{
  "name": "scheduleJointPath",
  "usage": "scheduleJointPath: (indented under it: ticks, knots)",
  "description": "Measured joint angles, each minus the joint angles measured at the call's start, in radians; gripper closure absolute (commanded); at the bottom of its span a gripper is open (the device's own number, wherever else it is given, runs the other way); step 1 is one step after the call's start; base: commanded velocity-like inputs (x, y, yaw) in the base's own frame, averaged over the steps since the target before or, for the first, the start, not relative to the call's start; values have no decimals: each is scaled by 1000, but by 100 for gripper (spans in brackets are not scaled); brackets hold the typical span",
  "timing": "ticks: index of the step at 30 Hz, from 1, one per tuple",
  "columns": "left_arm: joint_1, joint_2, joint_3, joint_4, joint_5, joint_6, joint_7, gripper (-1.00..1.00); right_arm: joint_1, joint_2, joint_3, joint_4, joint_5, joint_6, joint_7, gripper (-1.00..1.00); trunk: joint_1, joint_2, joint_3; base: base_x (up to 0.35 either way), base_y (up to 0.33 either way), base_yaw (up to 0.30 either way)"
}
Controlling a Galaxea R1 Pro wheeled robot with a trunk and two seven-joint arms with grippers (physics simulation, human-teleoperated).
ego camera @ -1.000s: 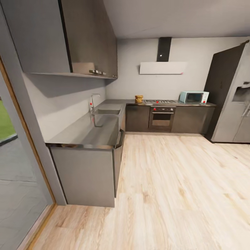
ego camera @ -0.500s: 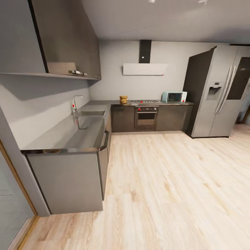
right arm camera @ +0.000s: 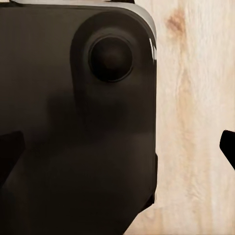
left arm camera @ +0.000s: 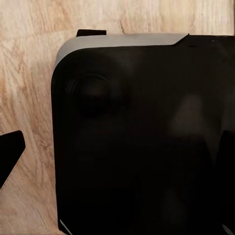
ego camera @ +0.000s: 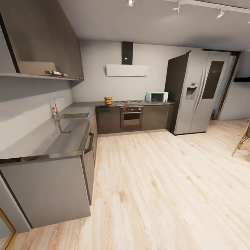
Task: In the kitchen, take the popcorn bag from the countertop, put it into the microwave, and heat it until the popcorn is cooked so the cooked popcorn ends up inside the bag.
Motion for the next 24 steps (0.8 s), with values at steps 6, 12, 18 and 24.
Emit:
scheduleJointPath:
  ticks: [6,12,18,24]
  knots:
    - [0,-1,0,0,0,0,0,-100,0,0,0,0,0,0,0,-100,0,0,3,0,0,-287]
    - [0,-2,0,0,0,0,0,-100,0,0,0,0,-1,0,0,-100,0,0,7,0,0,-287]
    - [0,0,2,1,0,1,1,-100,0,0,0,0,-1,1,0,-100,0,0,10,0,0,-287]
    - [0,-1,2,2,0,1,1,-100,0,3,0,0,-1,1,0,-100,0,0,13,0,0,-287]
